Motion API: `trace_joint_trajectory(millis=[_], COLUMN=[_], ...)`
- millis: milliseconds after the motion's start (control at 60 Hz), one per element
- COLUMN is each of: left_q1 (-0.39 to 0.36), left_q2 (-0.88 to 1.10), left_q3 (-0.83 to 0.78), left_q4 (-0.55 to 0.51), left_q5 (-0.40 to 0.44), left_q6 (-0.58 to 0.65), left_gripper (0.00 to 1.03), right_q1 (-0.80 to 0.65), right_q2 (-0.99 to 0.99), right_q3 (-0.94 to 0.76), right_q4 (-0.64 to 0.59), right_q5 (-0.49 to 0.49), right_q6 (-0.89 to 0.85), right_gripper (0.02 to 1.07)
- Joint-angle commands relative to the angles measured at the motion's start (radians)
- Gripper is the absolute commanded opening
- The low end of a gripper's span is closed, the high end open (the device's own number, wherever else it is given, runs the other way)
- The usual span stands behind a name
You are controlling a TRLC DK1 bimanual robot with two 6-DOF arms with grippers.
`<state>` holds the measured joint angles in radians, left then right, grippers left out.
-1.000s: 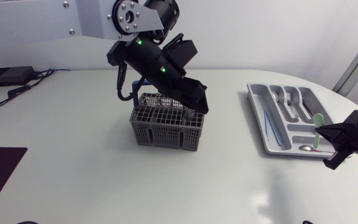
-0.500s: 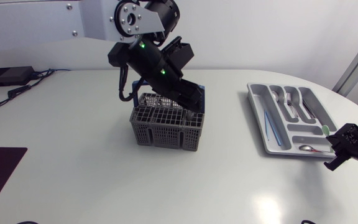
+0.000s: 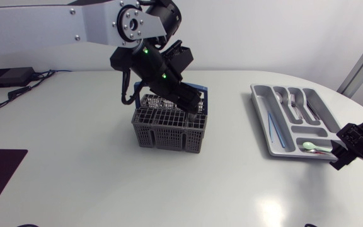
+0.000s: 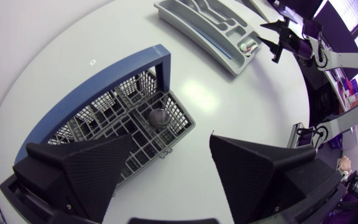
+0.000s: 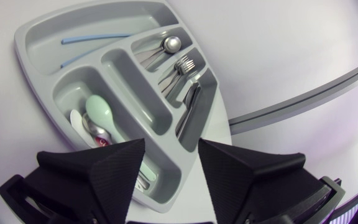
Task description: Unload the cutlery basket into the drawer organizer.
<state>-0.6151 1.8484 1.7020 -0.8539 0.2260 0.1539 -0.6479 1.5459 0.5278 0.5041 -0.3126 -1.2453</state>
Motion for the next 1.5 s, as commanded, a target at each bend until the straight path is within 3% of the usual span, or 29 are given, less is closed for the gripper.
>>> trace_joint_trajectory(millis=[0,67,200,333,633,850,1217,1483], left_q1=[0.014,0.015,0.021,0.021,0.046,0.067,0.086,0.089], left_q2=[-0.009,-0.018,-0.049,-0.075,-0.13,-0.155,-0.19,-0.229], left_q3=[-0.033,-0.044,-0.062,-0.091,-0.177,-0.228,-0.334,-0.413], left_q4=[0.006,0.007,0.007,0.007,0.029,0.049,0.102,0.161], left_q5=[-0.007,-0.007,-0.007,-0.02,-0.034,-0.034,-0.031,-0.027], left_q6=[0.006,0.009,0.013,0.027,0.053,0.078,0.099,0.116], left_gripper=[0.92,0.92,0.92,0.92,0.92,0.92,0.92,0.92], right_q1=[0.036,0.065,0.169,0.33,0.705,0.869,1.025,1.065], right_q2=[-0.093,-0.155,-0.317,-0.443,-0.417,-0.306,-0.09,0.026], right_q3=[-0.041,-0.055,-0.041,0.047,0.267,0.402,0.564,0.609], right_q4=[-0.012,-0.058,-0.265,-0.565,-0.895,-0.972,-0.995,-0.929], right_q5=[0.017,0.029,0.076,0.101,0.113,0.099,0.021,-0.023], right_q6=[0.007,0.02,0.116,0.29,0.718,0.925,1.15,1.236], right_gripper=[0.97,0.97,0.97,0.97,0.96,0.96,0.92,0.75])
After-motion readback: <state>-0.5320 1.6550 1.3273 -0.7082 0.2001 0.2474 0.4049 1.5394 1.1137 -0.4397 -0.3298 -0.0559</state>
